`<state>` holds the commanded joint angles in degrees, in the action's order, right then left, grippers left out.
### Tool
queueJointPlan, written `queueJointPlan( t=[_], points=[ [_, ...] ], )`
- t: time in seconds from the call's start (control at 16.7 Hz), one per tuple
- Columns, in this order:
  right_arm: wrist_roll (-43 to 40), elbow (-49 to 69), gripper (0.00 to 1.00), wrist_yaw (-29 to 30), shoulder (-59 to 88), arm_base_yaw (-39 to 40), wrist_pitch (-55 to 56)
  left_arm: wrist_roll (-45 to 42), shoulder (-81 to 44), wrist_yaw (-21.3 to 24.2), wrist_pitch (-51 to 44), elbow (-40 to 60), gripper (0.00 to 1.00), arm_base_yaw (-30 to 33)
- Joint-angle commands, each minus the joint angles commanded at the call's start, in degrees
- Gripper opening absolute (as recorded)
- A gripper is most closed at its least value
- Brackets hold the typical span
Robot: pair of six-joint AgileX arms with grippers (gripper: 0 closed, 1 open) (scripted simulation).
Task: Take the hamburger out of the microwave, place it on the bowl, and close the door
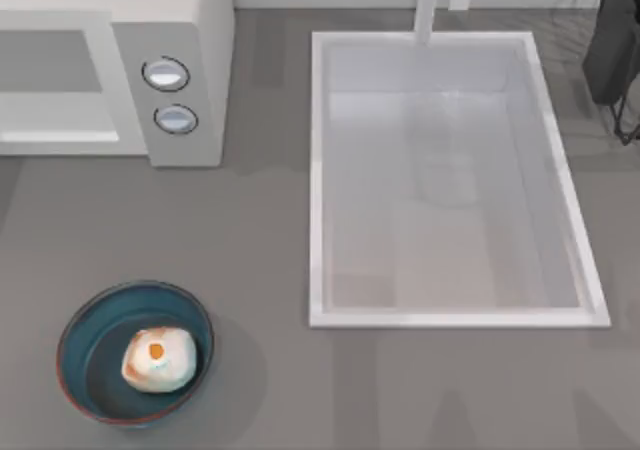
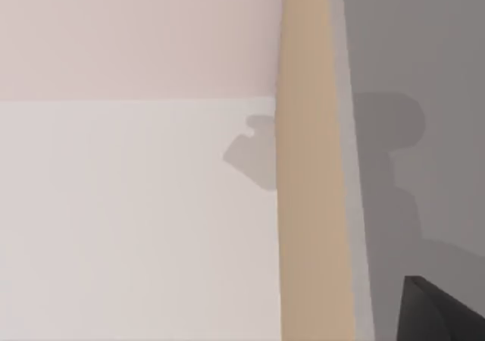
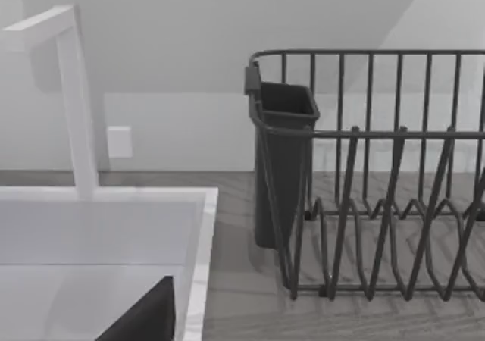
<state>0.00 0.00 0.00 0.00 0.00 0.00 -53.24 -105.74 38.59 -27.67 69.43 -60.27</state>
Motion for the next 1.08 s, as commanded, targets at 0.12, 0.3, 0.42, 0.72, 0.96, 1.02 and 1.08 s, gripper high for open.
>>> queueJointPlan(
  t=[0.12,0.3,0.42,0.72,0.96,1.02,1.08],
  points=[
    [0.0,0.0,1.0,0.0,0.0,0.0,0.0,-0.07,-1.47,0.06,4.03,-3.1,0.0,-0.09],
    [0.0,0.0,1.0,0.0,0.0,0.0,0.0,-0.13,-2.19,0.12,5.62,-4.49,0.0,-0.17],
    [0.0,0.0,1.0,0.0,0.0,0.0,0.0,-0.1,-1.96,0.13,5.43,-4.43,0.0,0.09],
    [0.0,0.0,1.0,0.0,0.0,0.0,0.0,3.47,3.89,-1.49,8.88,-11.18,0.0,3.34],
    [0.0,0.0,1.0,0.0,0.0,0.0,0.0,8.6,12.37,-3.75,13.98,-22.82,0.0,7.95],
    [0.0,0.0,1.0,0.0,0.0,0.0,0.0,9.61,14.03,-4.19,15.01,-24.65,0.0,8.86],
    [0.0,0.0,1.0,0.0,0.0,0.0,0.0,10.37,15.23,-4.52,15.76,-25.87,0.0,9.54]
  ],
)
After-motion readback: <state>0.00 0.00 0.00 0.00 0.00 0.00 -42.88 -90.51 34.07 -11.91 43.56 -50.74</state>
